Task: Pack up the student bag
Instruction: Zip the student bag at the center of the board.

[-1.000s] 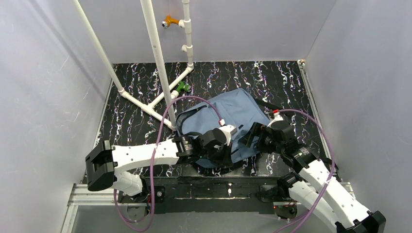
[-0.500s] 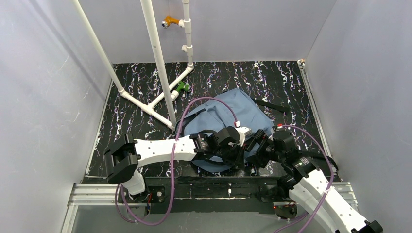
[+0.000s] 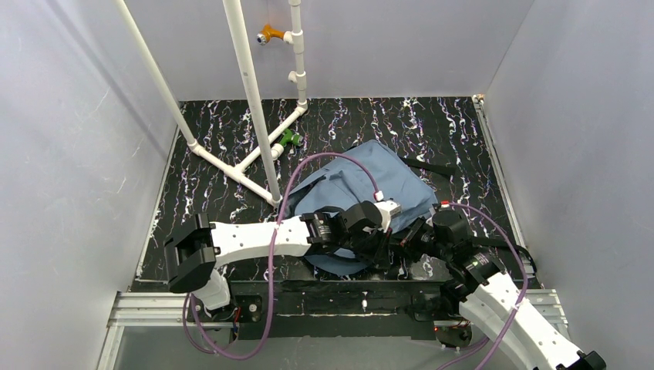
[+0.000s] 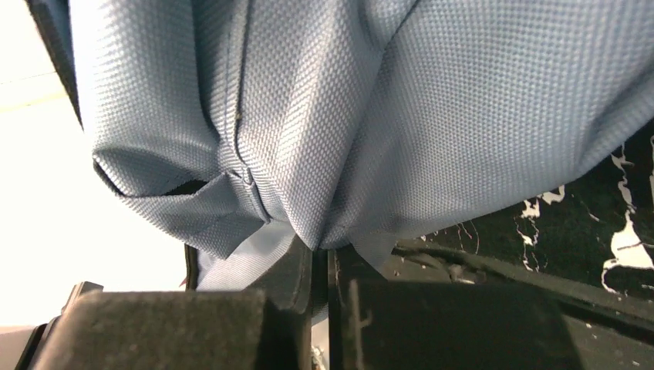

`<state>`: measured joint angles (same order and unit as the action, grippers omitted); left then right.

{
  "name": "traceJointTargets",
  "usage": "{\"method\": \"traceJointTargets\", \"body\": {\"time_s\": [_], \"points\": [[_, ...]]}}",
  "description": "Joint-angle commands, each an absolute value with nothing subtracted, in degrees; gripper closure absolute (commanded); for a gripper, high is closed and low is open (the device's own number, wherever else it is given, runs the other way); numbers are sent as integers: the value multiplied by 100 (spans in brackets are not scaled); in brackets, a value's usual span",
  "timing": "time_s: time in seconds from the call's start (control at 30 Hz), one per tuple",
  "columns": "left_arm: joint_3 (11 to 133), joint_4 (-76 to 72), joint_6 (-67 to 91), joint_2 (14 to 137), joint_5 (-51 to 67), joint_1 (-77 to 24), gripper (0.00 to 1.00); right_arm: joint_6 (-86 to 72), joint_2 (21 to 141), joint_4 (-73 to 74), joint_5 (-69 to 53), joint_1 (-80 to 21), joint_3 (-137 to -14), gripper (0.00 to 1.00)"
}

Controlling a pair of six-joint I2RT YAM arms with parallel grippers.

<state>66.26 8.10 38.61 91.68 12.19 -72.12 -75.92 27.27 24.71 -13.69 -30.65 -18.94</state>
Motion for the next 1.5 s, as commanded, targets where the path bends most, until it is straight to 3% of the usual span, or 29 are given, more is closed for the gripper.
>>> {"method": "traceJointTargets", "body": {"time_s": [0.0,0.23,0.4,0.57,0.73,0.77,0.83,0.9,1.07,1.2,1.33,1.47], "points": [[6485,1279,3967,8426,563,-7289,100,-7547,2878,1993,-570,-3085,-1900,99],[5508,3463,4760,6971,-2133,-7288,100,-6752,3060,2722,813,-3076,-2377,99],[4782,4437,5148,5785,-2995,-7117,100,-6355,2987,3280,1364,-3072,-2561,99],[4481,4163,4728,5055,-2718,-7036,100,-5641,3091,3988,2286,-3067,-3067,99],[4304,1950,3287,5003,-109,-7039,99,-4713,3402,3148,1133,-3067,-3171,99],[4367,1732,3298,5131,-14,-7041,88,-4551,3423,3038,766,-3067,-3166,99],[4555,1337,3229,5469,240,-7042,53,-4300,3370,2968,478,-3067,-3178,99],[4945,1232,2924,5927,263,-7072,40,-4089,3235,3027,361,-3067,-3230,99],[5789,1375,1774,7016,-812,-7165,24,-3619,3081,3632,90,-3067,-3564,93],[6474,1883,1437,7894,-1060,-7139,17,-3395,3104,4004,-161,-3067,-3749,79],[6677,2179,1389,8342,-980,-7137,16,-3221,3134,4372,-129,-3067,-3959,66],[6607,2321,1402,8378,-1019,-7083,25,-3242,3002,4406,-311,-3067,-3959,49]]}}
